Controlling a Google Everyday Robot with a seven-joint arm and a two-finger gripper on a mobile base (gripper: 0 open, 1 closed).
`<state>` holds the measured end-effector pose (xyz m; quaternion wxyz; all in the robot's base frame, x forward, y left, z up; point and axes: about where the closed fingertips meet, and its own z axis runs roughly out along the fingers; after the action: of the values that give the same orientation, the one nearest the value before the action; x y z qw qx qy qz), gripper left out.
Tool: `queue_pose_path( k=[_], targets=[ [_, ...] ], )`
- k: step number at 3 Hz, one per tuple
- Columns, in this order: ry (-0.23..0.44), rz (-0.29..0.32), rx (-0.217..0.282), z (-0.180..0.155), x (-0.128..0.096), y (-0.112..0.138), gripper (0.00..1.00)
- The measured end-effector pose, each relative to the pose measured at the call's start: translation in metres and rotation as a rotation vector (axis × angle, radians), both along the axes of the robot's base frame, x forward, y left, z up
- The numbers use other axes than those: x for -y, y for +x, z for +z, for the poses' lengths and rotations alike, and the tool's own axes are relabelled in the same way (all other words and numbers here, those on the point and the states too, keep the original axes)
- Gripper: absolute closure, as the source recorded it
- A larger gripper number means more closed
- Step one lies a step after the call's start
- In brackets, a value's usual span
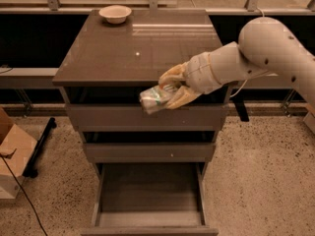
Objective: Pick 7up can from bottom drawer and place on counter
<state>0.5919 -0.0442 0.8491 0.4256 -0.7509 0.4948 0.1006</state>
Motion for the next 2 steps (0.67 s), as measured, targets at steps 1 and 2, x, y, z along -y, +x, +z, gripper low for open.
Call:
queue_pose_path(
  k=[1,2],
  targets=[
    [0.065,-0.077,0.053,0.023,0.014,0.034,1.00],
    [0.152,-0.177,0.108,0.040,0.037,0.088,1.00]
  ],
)
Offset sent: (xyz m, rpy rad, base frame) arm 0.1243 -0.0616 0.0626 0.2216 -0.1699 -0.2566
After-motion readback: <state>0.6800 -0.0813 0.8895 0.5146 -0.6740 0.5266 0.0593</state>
